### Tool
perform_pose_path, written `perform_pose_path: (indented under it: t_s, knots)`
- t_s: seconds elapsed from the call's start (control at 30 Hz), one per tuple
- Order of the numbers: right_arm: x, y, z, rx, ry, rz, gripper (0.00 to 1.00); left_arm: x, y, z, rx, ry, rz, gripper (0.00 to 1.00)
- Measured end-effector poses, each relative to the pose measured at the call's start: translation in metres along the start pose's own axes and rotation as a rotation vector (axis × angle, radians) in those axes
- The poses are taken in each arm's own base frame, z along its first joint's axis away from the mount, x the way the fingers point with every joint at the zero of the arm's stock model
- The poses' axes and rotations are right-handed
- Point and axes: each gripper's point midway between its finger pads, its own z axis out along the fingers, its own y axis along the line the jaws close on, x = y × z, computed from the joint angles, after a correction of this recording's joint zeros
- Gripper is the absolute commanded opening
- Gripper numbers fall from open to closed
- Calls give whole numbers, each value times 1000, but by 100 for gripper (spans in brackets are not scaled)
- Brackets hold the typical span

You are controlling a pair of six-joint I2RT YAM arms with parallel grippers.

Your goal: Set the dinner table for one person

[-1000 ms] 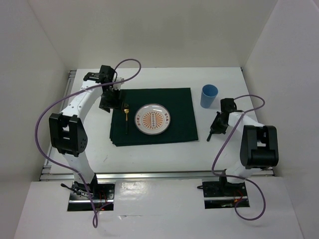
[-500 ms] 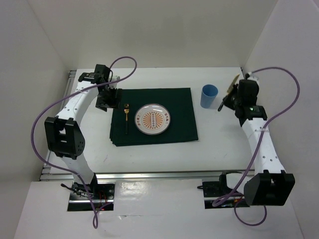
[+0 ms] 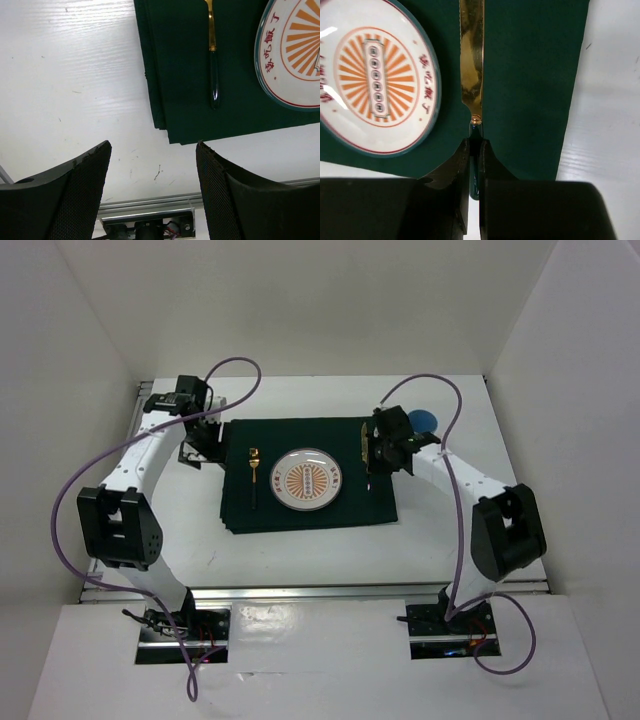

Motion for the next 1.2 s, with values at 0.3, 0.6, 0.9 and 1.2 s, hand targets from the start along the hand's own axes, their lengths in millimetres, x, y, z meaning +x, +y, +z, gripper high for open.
perform_pose_path:
  t_s: [0.3,0.6,0.9,1.2]
  knots:
    - [45,-9,64,15,186,-9,0,2,5,2,-12,5,-7,76]
    - [39,-5,82,18,211,59,0,1,6,0,-23,-8,-7,76]
    - [40,-4,82,20,217,88,6,1,7,-2,-26,-15,-7,76]
    - [40,-6,71,40,226,85,62,1,7,-2,-26,-15,-6,76]
